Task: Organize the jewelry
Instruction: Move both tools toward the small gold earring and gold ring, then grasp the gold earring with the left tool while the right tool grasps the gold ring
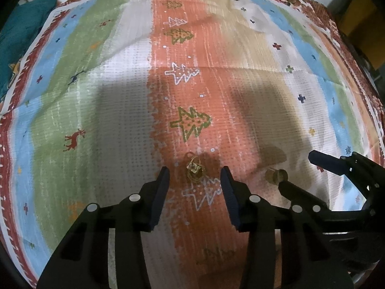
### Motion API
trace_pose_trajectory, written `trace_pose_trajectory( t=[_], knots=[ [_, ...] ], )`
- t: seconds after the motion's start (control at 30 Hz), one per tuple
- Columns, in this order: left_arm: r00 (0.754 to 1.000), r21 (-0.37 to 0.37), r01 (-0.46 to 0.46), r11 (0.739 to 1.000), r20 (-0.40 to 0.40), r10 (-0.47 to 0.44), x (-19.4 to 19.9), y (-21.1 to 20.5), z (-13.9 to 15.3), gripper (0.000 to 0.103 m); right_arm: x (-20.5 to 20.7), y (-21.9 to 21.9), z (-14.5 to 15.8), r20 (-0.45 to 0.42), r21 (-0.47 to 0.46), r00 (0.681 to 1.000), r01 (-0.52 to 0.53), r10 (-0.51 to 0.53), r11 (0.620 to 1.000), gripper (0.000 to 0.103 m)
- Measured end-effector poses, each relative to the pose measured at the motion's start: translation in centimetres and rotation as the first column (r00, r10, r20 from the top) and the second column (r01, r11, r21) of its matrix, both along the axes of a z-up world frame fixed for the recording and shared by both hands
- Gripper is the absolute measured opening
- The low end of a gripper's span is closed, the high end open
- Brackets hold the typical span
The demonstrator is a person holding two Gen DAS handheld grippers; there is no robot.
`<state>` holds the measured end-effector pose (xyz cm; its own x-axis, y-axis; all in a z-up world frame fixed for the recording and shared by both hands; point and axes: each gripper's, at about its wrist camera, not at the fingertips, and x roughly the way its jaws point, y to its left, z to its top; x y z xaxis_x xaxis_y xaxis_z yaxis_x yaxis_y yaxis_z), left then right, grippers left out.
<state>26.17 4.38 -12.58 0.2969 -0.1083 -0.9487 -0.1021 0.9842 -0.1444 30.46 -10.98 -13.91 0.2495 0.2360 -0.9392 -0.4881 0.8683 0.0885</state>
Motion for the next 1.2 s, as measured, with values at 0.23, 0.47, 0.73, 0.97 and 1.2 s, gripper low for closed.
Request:
trace_pose_trajectory(
  t=[0.23, 0.47, 0.73, 0.97, 1.2],
  knots=[
    [1.000, 0.002, 0.014, 1.000, -0.023, -0.014, 0.4, -0.3, -0.7, 0.031, 0.4, 0.4, -1.0, -0.029, -0.008, 1.000, -0.009, 0.009, 1.000, 0.059],
    [0.999, 0.028, 0.029, 0.999, -0.044, -0.028, 0.2, -0.6, -1.3, 0.019, 0.8, 0.6, -1.8, -0.046, -0.013, 0.999, -0.004, 0.003, 1.000, 0.050],
    [0.999, 0.034, 0.032, 0.999, -0.039, -0.031, 0.3, -0.5, -1.5, 0.016, 0.8, 0.8, -2.0, -0.046, -0.024, 0.999, -0.007, 0.005, 1.000, 0.045],
    [0.999, 0.039, 0.037, 0.999, -0.034, -0.036, 0.2, -0.6, -1.5, 0.015, 0.7, 1.1, -2.0, -0.059, -0.028, 0.998, -0.012, 0.010, 1.000, 0.030],
    [0.999, 0.041, 0.039, 0.998, -0.028, -0.038, 0.2, -0.6, -1.3, 0.014, 0.6, 0.9, -2.0, -0.062, -0.023, 0.998, -0.013, 0.011, 1.000, 0.019]
  ],
)
